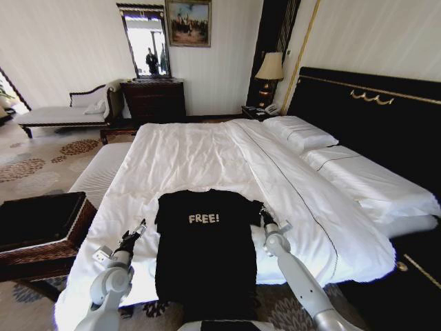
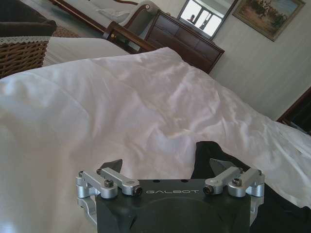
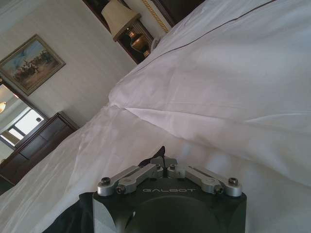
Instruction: Fold the clothes on the bed and place them into the basket.
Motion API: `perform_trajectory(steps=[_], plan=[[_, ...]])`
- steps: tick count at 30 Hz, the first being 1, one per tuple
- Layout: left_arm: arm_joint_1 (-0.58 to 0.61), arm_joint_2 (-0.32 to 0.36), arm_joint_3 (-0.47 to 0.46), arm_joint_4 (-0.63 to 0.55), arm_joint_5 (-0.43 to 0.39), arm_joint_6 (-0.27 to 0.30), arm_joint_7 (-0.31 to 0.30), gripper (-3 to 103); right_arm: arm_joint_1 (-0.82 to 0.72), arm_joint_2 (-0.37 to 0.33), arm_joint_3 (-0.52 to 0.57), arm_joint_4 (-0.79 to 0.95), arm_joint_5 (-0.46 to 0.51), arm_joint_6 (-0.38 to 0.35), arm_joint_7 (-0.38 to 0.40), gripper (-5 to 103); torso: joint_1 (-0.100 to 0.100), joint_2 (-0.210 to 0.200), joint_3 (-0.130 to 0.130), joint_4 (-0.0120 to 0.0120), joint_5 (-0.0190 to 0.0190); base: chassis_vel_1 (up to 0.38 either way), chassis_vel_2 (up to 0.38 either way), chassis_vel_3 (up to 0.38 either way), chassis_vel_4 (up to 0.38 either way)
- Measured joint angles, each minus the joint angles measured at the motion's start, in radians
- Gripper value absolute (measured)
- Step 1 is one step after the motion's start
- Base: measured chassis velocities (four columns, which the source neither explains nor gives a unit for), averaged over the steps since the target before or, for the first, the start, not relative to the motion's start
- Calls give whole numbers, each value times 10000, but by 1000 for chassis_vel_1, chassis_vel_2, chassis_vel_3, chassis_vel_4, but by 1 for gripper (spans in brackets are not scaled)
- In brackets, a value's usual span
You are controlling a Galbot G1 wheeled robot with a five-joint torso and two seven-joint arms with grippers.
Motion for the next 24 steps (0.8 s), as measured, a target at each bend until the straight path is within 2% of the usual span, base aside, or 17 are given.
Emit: perform_trajectory(steps=[14,15,16,17,20,21,22,23,24], plan=[[144,-18,-23,-66,-1,12,-20,100,-168,91,70,222,-314,23,193,0,1,0,0,1,0,0,0,0,0],[169,-21,-49,-64,0,12,-20,100,-208,112,81,275,-398,27,252,5,0,0,0,1,0,0,0,0,0],[184,-21,-81,-36,0,11,-20,100,-247,125,109,338,-465,33,295,5,0,0,0,1,1,0,0,0,0],[193,-20,-109,3,1,6,-23,100,-298,138,161,419,-555,45,342,16,0,0,0,1,0,0,0,0,0],[201,2,-182,68,-53,8,-70,100,-392,145,304,647,-731,71,461,16,0,0,0,0,0,0,0,0,0],[184,38,-250,107,-143,37,-151,100,-463,140,427,849,-813,78,615,27,0,0,0,2,-1,0,0,0,0],[139,116,-319,151,-257,70,-228,100,-561,117,589,1140,-950,78,938,27,0,0,0,2,0,0,0,0,0],[98,183,-360,200,-316,73,-254,100,-627,110,716,1343,-1094,88,1184,37,0,0,0,1,1,0,0,0,0],[60,215,-398,256,-348,71,-257,100,-715,110,865,1569,-1303,138,1440,37,0,0,-1,1,0,0,0,0,0]])
